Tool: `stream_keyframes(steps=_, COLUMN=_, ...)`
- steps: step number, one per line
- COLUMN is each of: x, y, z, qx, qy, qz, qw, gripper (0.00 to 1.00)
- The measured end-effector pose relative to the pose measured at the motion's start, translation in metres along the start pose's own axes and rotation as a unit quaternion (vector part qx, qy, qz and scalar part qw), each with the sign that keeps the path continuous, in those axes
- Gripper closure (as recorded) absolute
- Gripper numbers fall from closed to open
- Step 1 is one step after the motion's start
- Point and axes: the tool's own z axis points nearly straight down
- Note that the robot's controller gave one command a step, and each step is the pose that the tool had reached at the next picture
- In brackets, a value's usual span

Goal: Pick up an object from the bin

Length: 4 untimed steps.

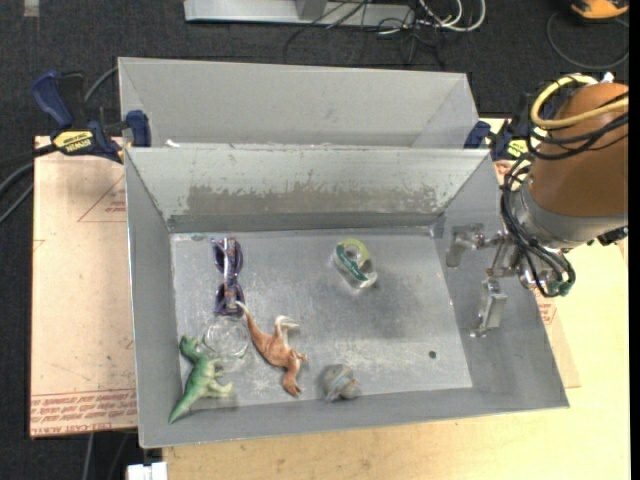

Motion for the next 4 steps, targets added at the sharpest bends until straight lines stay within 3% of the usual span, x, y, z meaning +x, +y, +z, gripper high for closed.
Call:
stream_keyframes(steps=1, x=-0.002, y=0.001, z=-0.005, qx=0.001, qy=-0.0040, qz=-0.002, qw=1.0000, gripper=0.00)
stream_keyframes(steps=2, x=-0.005, y=0.063, z=0.079, qx=-0.002, qy=0.0031, qz=-0.014, qw=0.9999, gripper=0.00)
stream_keyframes(steps=3, x=0.025, y=0.059, z=0.098, qx=0.000, qy=-0.0024, qz=-0.028, qw=0.9996, gripper=0.00)
stream_keyframes(steps=4, x=0.041, y=0.155, z=0.120, qx=-0.003, qy=0.0023, qz=-0.020, qw=0.9998, gripper=0.00)
